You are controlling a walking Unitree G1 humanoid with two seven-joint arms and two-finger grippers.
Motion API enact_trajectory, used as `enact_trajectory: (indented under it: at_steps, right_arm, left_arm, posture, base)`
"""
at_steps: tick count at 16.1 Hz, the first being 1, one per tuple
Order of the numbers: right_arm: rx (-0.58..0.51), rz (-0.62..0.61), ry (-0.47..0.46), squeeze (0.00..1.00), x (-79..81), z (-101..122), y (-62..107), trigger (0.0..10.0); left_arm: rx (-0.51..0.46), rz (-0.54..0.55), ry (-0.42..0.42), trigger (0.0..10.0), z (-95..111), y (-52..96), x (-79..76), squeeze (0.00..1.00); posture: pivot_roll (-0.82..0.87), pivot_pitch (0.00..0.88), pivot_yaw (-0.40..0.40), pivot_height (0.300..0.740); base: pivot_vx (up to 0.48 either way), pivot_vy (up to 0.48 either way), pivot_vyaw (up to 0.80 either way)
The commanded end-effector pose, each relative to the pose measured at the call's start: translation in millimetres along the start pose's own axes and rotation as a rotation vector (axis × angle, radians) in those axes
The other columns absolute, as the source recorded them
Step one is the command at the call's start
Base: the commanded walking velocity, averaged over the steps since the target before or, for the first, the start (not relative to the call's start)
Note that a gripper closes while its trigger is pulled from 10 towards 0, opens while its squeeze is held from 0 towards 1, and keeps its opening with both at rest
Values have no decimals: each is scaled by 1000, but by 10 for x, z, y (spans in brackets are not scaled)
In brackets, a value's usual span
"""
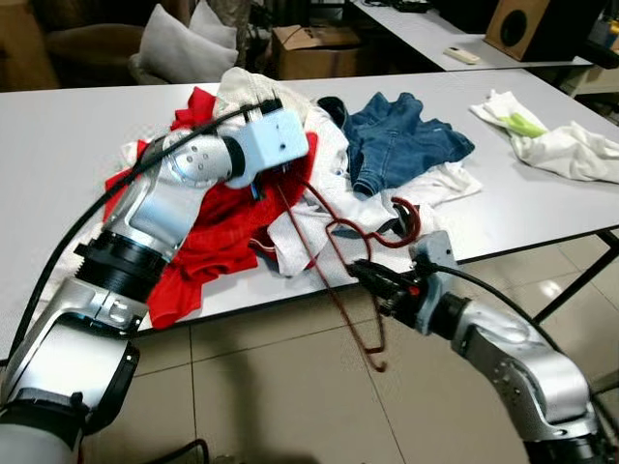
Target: Hang hanger
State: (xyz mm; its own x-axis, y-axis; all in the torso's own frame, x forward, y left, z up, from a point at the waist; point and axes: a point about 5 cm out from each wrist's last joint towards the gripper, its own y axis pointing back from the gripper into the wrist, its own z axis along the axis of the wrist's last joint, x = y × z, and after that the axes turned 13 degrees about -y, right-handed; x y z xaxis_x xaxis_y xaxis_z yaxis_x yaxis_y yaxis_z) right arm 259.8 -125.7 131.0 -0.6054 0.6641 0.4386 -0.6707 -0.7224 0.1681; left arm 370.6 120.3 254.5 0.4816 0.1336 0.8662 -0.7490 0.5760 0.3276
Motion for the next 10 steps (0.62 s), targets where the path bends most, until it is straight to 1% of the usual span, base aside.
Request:
enact_trajectory:
  at_steps: [1, 2, 4, 5, 7, 9, 10]
  right_arm:
    - [-35, 25, 15, 0, 40, 68, 51, 10000]
    - [-42, 44, 18, 0, 66, 63, 94, 10000]
    - [-59, 10, 13, 0, 32, 78, 122, 10000]
    - [-70, -40, 4, 0, -23, 87, 145, 10000]
    - [-71, -104, -28, 0, -98, 61, 207, 10000]
    - [-71, -119, -42, 0, -109, 27, 234, 10000]
    - [-74, -124, -47, 0, -111, 18, 239, 10000]
  left_arm:
    - [-20, -12, -5, 10000, 61, -15, -4, 1000]
    - [-27, -3, 32, 10000, 62, -30, 3, 1000]
    - [-23, 8, 49, 10000, 43, -13, 19, 1000]
    - [-12, 24, 68, 10000, 1, 29, 44, 1000]
    - [46, 70, 109, 10000, -196, 199, 130, 1000]
    - [90, 100, 170, 10000, -385, 356, 171, 310]
    - [120, 97, 184, 10000, -487, 424, 160, 0]
  posture:
    - [-83, 0, -40, 740]
    - [-103, 0, -27, 740]
    - [-122, 0, -15, 740]
    - [-126, 0, -14, 740]
    - [-123, 0, -20, 740]
    - [-121, 0, -20, 740]
    - [-123, 0, -18, 740]
  base:
    - [0, 0, 0]
    - [0, 0, 0]
    - [0, 0, 0]
    - [0, 0, 0]
    - [0, 0, 0]
    - [0, 0, 0]
    - [0, 0, 0]
